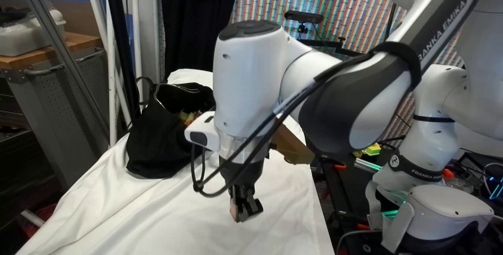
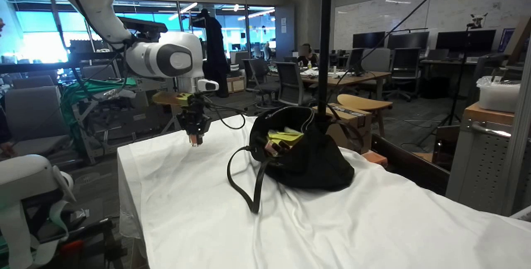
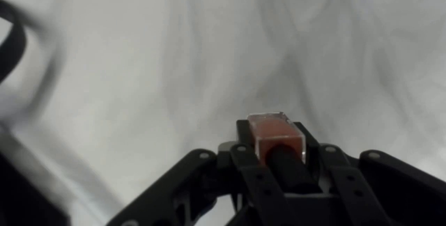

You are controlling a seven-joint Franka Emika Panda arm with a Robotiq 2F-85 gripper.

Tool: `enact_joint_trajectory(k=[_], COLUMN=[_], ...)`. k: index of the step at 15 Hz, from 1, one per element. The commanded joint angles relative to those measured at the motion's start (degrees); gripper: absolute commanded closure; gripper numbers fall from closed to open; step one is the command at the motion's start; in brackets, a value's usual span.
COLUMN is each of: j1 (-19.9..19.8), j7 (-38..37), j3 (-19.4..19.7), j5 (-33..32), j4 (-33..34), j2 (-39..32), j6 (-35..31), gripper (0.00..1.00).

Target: Pick up the nail polish and put them in the bag

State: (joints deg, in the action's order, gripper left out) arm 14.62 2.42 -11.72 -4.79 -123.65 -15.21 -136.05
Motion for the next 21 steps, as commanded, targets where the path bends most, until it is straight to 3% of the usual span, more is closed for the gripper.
enact_joint_trajectory(k=[1, 12, 18, 21], j1=[-1.1, -5.4, -5.8, -5.6], j7=[-2.9, -14.9, -21.8, -22.9], j3=[2.6, 9.8, 14.1, 15.8], j5=[-5.0, -19.9, -25.6, -25.4], j4=[-0.4, 10.0, 18.3, 22.0], j2=[5.3, 3.5, -4.0, -7.5], j6=[0.5, -3.4, -6.7, -6.2], gripper=[0.83, 0.83, 0.83, 0.83])
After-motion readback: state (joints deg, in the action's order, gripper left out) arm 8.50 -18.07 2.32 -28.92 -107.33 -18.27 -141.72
